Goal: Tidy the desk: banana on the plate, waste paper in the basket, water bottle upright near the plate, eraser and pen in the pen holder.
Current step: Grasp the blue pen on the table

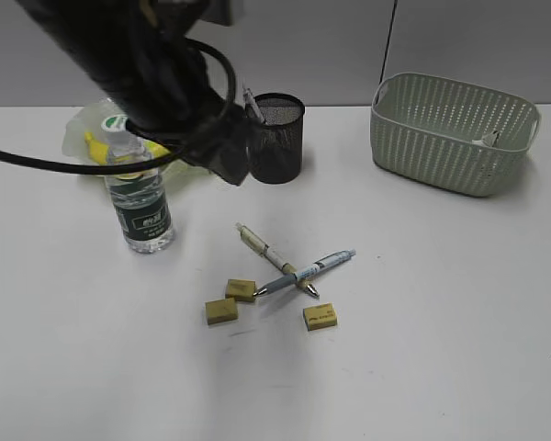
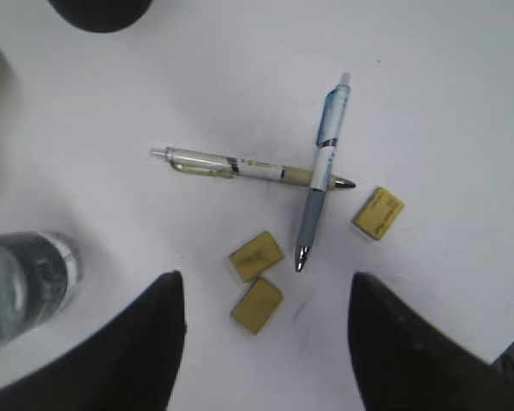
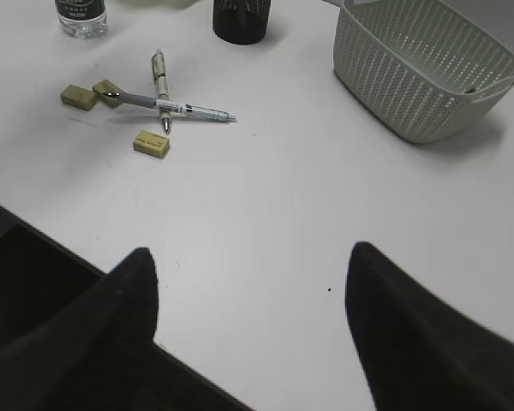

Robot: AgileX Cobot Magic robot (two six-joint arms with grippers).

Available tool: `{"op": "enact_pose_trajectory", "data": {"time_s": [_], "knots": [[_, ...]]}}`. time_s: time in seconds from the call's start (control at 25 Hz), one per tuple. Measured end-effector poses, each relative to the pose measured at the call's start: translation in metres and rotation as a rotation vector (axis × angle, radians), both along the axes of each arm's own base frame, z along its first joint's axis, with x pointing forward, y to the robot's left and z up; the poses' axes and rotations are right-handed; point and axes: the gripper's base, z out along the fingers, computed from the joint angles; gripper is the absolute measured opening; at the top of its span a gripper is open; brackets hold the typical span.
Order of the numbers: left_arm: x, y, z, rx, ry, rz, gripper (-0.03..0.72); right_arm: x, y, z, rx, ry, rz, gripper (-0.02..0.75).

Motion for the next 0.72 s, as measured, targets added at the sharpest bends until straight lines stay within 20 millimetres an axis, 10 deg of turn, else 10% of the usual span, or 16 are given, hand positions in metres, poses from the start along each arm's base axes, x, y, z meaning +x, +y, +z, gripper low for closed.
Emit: {"op": "enact_pose_trajectory", "data": {"time_s": [0.72], "knots": [[0.064, -0.110, -0.092, 0.238, 0.173, -0.141, 0.456, 0.000, 0.000, 0.000, 0.000, 0.000, 0.000, 0.542]]}}
